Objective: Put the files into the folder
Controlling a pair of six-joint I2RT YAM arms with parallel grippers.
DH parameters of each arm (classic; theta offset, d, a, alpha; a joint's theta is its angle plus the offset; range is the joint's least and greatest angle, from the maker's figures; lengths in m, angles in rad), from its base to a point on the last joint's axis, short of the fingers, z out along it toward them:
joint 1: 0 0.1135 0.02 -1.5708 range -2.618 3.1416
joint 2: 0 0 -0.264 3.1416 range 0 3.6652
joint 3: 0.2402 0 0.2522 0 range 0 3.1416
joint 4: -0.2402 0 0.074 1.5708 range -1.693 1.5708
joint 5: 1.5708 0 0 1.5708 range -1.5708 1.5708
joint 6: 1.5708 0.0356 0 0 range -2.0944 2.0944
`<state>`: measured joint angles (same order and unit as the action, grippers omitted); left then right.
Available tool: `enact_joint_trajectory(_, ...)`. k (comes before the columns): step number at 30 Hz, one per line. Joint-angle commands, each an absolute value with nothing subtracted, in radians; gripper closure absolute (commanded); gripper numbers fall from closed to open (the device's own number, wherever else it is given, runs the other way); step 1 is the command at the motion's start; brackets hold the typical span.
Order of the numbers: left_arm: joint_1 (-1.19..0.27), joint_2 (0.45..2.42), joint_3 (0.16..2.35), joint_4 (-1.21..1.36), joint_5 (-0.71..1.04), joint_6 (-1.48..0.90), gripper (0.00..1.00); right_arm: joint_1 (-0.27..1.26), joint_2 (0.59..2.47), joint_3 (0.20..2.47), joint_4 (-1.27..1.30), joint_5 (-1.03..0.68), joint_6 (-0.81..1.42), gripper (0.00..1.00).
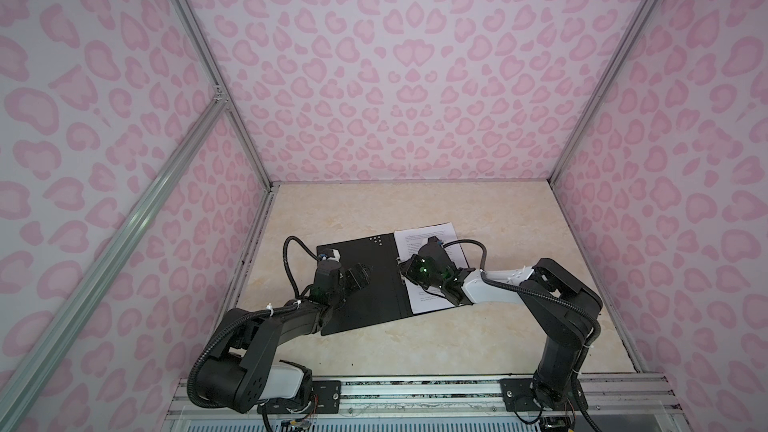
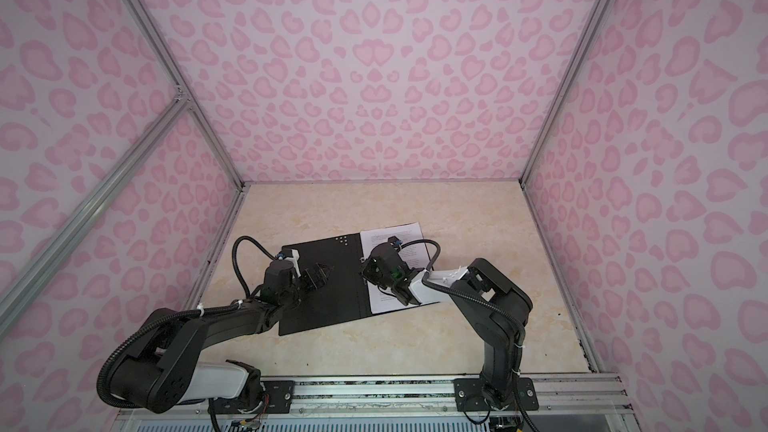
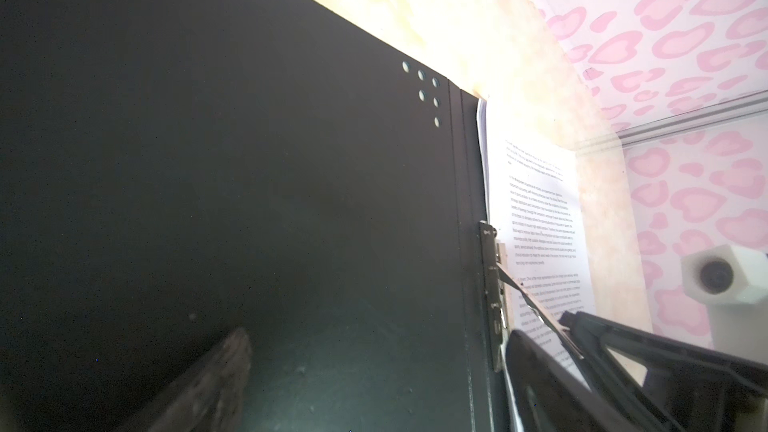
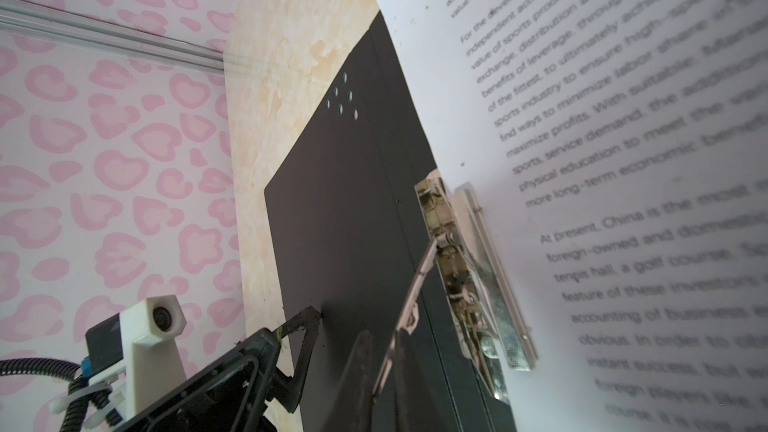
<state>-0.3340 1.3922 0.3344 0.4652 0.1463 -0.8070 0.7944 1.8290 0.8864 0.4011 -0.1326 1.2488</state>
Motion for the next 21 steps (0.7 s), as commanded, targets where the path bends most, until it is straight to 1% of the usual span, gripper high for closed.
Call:
enact_joint_trajectory(1, -0.337, 1.41, 0.322, 0.203, 0.184, -0.836, 0.02, 0.795, 1.824, 0.865, 0.438, -0.129, 1.259, 0.9)
enact_joint_trajectory(4, -0.337, 1.412, 0.322, 0.201, 0.178, -0.837, 0.02, 0.796, 1.813, 0.847, 0.442, -0.122, 1.258, 0.91)
enact_joint_trajectory(11, -0.337, 1.41, 0.321, 0.196, 0.161, -0.838, 0.02, 0.801, 1.789, 0.779, 0.466, -0.095, 1.245, 1.0)
enact_joint_trajectory(21, -0.338, 1.429, 0.321, 0.196, 0.15, -0.844, 0.02, 0.816, 1.851, 0.653, 0.61, -0.088, 1.23, 1.0)
